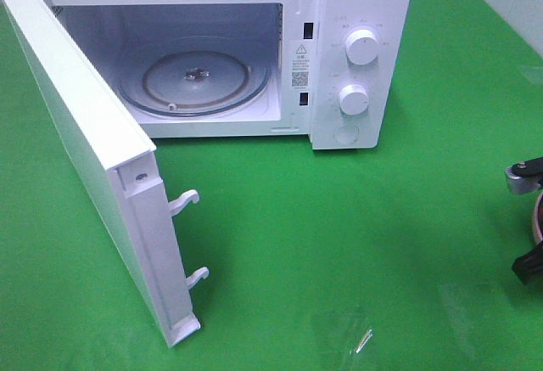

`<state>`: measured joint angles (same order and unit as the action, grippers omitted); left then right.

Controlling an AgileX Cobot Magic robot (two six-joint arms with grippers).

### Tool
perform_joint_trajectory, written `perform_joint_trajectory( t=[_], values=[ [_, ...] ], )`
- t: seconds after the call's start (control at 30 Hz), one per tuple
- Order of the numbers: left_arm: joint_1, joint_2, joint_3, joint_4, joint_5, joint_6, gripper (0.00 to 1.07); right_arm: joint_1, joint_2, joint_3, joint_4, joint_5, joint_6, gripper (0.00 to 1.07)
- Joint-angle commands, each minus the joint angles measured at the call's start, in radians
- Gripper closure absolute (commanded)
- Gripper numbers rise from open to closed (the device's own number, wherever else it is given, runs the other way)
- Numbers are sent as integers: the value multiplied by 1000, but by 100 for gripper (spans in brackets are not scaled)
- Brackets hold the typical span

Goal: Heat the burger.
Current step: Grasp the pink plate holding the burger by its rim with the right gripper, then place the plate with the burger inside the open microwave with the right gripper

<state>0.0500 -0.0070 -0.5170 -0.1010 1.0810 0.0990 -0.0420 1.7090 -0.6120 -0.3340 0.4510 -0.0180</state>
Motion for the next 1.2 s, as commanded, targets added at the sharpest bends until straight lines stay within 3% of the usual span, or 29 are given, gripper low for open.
perform_joint_trajectory(
  t=[0.03,0.5,0.7,1.2],
  values=[
    [-7,-14,-1,-4,-13,2,6,-4,16,10,-4,-18,18,106],
    [-7,-14,-1,-4,-13,2,6,-1,13,-8,4,11,159,107],
    [-7,-14,-1,-4,-13,2,6,88,-25,-26,-39,73,217,107],
    [-7,-14,-1,-4,-13,2,6,202,-159,-25,-166,179,336,107]
  ],
)
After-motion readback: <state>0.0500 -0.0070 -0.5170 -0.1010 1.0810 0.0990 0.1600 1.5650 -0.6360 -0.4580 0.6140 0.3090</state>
